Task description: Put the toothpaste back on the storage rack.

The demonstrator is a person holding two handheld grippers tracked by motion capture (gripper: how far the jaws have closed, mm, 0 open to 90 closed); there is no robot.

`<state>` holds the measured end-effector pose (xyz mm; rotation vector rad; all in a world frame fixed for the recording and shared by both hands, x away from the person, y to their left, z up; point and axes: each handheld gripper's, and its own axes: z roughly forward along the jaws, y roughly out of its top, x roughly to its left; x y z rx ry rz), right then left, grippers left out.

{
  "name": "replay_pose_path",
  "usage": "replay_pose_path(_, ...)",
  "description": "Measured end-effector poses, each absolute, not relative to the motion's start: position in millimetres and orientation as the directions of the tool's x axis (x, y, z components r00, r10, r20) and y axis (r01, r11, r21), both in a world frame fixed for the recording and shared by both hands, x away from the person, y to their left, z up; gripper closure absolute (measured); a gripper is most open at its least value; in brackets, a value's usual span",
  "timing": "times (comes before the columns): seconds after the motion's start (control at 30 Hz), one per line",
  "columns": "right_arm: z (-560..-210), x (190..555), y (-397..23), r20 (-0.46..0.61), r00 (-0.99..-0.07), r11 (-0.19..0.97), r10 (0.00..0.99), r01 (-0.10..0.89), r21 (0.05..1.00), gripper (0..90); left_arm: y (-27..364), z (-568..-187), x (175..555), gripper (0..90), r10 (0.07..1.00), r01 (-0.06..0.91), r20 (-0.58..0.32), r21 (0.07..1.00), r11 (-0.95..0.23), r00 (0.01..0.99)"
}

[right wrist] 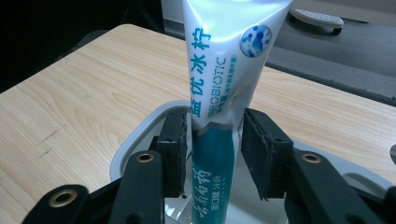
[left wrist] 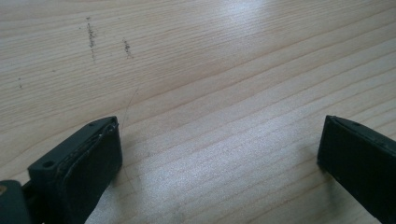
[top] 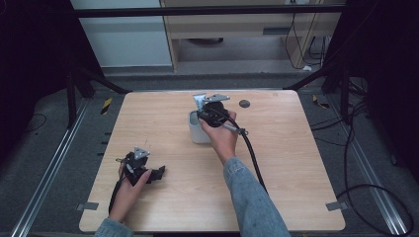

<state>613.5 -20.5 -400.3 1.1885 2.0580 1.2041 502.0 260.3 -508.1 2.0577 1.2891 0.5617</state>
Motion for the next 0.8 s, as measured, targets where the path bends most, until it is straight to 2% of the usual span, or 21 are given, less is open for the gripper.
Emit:
replay_pose_path(0.37, -399.3, 612.8, -21.1, 0.028, -0.513, 0.24, 0.858, 0.448, 0.861, 51.3, 260.3, -508.2, 502.0, 0.0, 0.904, 0.631, 0.022, 0.709, -0.316, 0.428)
replay_pose_path(0.47, -399.0, 612.0, -20.6, 0.035, -0.519, 0.24, 0.854, 0.454, 0.858, 45.0, 260.3, -508.2, 502.0, 0.0, 0.903, 0.631, 0.022, 0.709, -0.316, 0.428)
replay_pose_path(0.8, -392.1, 607.5, -23.7, 0.012, -0.518, 0.254, 0.855, 0.439, 0.862, 32.2, 260.3, -508.1, 501.9, 0.0, 0.903, 0.631, 0.022, 0.708, -0.317, 0.43)
